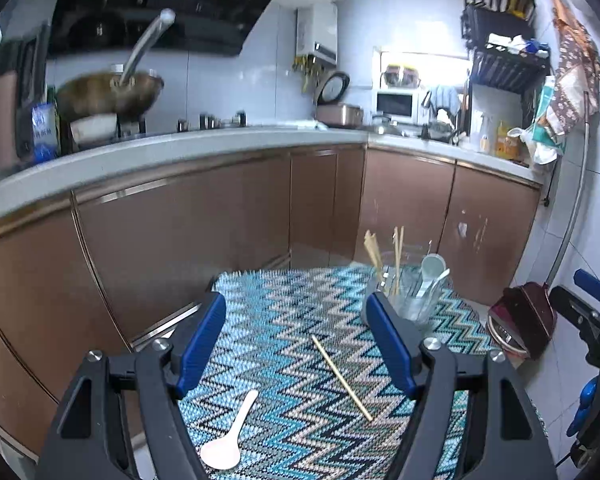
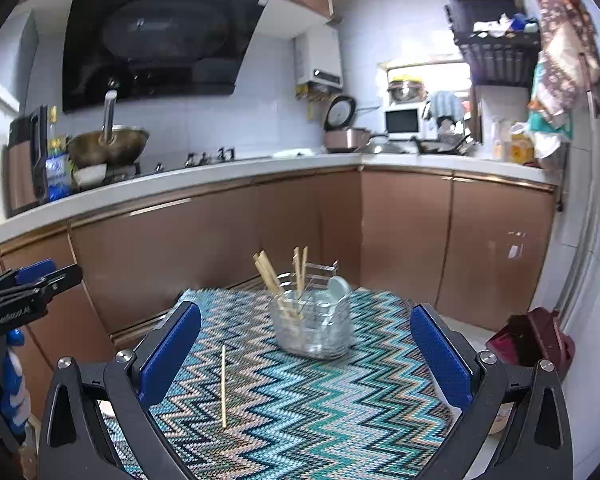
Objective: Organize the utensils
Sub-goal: 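Grasp the white spoon with the left tool while the right tool grasps the last chopstick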
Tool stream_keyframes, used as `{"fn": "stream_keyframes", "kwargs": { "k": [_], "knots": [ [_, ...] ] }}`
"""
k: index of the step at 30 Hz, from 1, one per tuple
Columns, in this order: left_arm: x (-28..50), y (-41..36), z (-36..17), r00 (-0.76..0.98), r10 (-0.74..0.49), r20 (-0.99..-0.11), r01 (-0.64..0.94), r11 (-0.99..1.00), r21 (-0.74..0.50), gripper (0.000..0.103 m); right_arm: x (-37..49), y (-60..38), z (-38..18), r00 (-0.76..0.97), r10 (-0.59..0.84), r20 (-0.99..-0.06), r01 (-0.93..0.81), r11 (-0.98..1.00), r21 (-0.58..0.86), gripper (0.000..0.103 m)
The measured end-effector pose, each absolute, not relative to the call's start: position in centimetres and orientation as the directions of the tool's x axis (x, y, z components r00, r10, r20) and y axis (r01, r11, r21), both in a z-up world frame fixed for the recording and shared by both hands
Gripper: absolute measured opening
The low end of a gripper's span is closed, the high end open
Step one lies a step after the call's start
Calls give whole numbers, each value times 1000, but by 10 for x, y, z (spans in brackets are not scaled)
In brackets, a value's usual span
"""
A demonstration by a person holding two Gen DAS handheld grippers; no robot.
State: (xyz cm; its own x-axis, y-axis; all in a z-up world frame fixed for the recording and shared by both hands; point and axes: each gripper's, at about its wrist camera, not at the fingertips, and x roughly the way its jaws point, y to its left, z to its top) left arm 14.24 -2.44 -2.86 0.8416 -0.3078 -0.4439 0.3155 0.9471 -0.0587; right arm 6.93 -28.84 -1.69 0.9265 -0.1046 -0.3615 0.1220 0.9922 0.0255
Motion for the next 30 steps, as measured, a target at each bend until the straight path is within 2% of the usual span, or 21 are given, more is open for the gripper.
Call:
{"fn": "stream_keyframes", "kwargs": {
  "k": [3, 9, 13, 15, 16, 17, 20, 22, 26, 30],
  "knots": [
    [163, -13, -42, 802, -317, -506, 331, 941, -66, 71, 84, -281, -27, 915, -59, -400, 75, 997, 24, 103],
    [214, 5, -101, 595, -351, -723, 420, 903, -92, 71, 133, -256, -55, 846, 71, -528, -65, 997, 30, 102],
    [236, 12, -142, 480, -337, -810, 427, 896, -120, 70, 170, -234, -82, 762, 171, -625, -169, 984, 63, 79],
    [243, 12, -158, 438, -337, -834, 426, 894, -138, 69, 192, -224, -98, 706, 218, -673, -213, 973, 92, 73],
    [248, 11, -166, 410, -338, -847, 427, 892, -149, 64, 206, -218, -107, 674, 233, -701, -232, 968, 99, 69],
    [254, 11, -174, 383, -336, -860, 429, 890, -156, 54, 215, -214, -114, 651, 243, -719, -246, 964, 104, 62],
    [268, 6, -195, 306, -325, -895, 434, 884, -172, 47, 249, -198, -134, 567, 287, -772, -294, 946, 135, 48],
    [276, 3, -208, 268, -310, -912, 440, 882, -170, 46, 267, -188, -143, 531, 289, -796, -313, 940, 133, 47],
    [288, -2, -222, 209, -298, -931, 440, 879, -182, 32, 307, -176, -164, 443, 298, -846, -328, 932, 156, 40],
    [297, -5, -231, 179, -288, -941, 440, 879, -185, 29, 338, -177, -182, 379, 296, -877, -309, 934, 181, 30]
  ]
}}
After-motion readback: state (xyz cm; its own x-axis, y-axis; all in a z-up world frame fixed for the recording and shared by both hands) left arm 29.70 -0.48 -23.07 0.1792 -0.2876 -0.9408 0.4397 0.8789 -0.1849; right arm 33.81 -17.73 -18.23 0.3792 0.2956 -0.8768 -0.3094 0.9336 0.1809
